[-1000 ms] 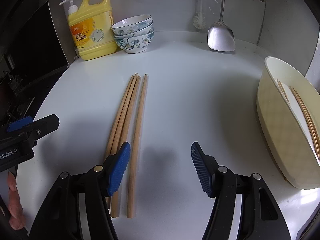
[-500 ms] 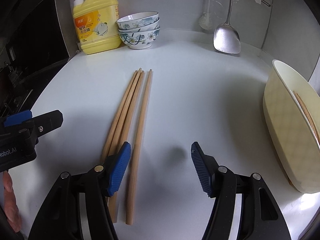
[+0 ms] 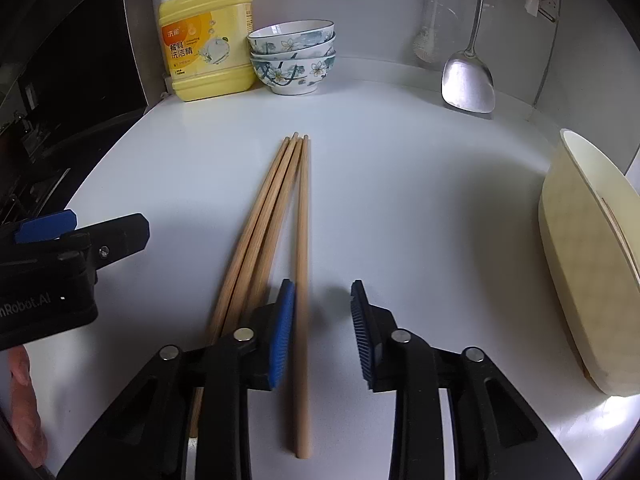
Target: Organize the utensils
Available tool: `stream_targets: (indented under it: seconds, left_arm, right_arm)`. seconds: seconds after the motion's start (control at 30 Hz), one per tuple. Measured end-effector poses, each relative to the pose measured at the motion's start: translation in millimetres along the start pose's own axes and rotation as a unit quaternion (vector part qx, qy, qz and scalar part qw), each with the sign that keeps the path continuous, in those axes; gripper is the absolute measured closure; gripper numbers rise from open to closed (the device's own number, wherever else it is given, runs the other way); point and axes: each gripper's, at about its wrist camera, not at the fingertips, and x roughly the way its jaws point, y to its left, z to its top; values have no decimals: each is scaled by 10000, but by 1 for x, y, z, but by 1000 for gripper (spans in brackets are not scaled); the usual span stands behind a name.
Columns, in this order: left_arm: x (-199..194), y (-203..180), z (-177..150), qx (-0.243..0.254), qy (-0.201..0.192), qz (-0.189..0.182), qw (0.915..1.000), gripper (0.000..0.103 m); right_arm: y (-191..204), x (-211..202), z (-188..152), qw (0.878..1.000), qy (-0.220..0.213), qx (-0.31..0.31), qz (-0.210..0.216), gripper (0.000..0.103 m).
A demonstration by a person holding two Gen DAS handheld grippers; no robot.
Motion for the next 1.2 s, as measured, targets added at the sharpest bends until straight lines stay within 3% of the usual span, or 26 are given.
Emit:
stream_targets:
  seconds: [0.1,0.73,1.2]
  left_arm:
    - [4,-5,1,21,31,-24,10000,9]
    - [30,-43,-1,510,193,6,9985,9]
    - [37,-37,-7,517,236,75,9984,6]
  right_arm:
    - [-2,1,2,10000,32,0,41,96]
    - [-38,-3,-7,9991,7,398,-131,96]
    - [-37,-2,-5,9991,-4,391,-155,96]
